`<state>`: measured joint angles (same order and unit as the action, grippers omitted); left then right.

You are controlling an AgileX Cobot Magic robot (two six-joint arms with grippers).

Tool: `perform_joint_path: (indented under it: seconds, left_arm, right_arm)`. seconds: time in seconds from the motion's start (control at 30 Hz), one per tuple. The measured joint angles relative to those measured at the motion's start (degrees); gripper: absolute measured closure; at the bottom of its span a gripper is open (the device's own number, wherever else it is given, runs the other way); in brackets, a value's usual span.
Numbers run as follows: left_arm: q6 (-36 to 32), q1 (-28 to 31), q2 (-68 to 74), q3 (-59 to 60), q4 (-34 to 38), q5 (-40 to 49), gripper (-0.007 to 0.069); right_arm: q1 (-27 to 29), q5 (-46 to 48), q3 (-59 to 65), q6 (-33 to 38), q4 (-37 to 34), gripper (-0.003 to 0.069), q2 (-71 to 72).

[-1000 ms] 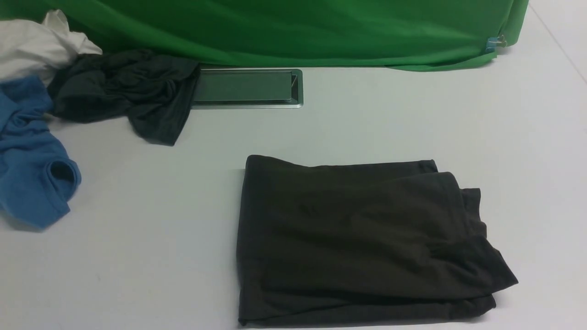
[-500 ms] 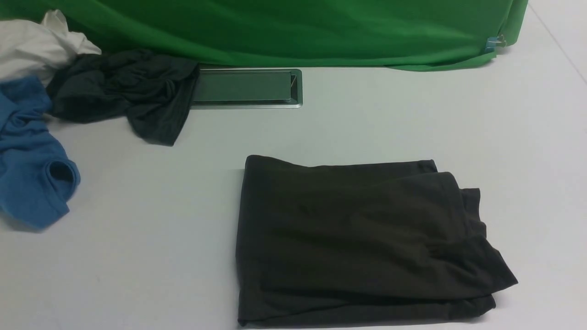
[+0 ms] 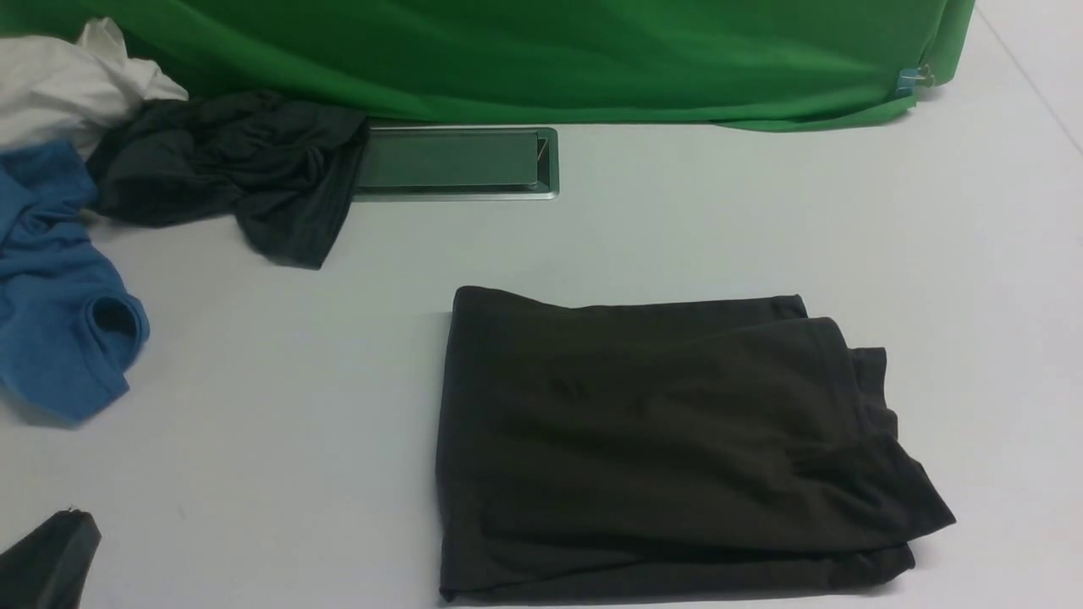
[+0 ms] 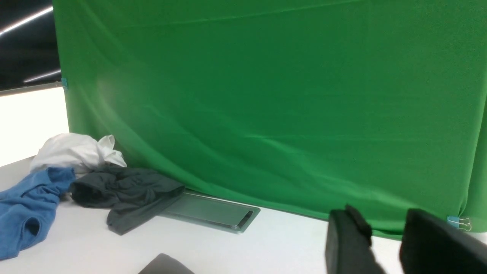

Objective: Fold a long-sleeved shirt on a white desktop.

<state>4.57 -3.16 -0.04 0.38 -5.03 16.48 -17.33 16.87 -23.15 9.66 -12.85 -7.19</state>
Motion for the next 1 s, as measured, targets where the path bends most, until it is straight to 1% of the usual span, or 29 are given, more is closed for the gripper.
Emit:
perform_joint_path:
  seconds: [0.23, 0.47, 0.93, 1.0]
  left_arm:
    - [0.0, 0.43, -0.11, 0.0, 1.92, -1.34, 0.0606]
    - [-0.17, 4.41, -0.11, 0.0, 1.97, -1.6, 0.0606]
    - [-0.2, 4.66, -0.11, 0.0, 2.03, -1.93, 0.0606]
    - [-0.24, 4.66, -0.11, 0.0, 2.08, -1.92, 0.0606]
  right_arm:
    - [0.0, 0.0, 0.0, 0.0, 0.0, 0.0419, 0.0]
    - [0.0, 0.0, 0.0, 0.0, 0.0, 0.0419, 0.0]
    - [0.11, 0.0, 0.0, 0.0, 0.0, 0.0419, 0.07]
    - [1.2, 0.0, 0.0, 0.0, 0.0, 0.0419, 0.13]
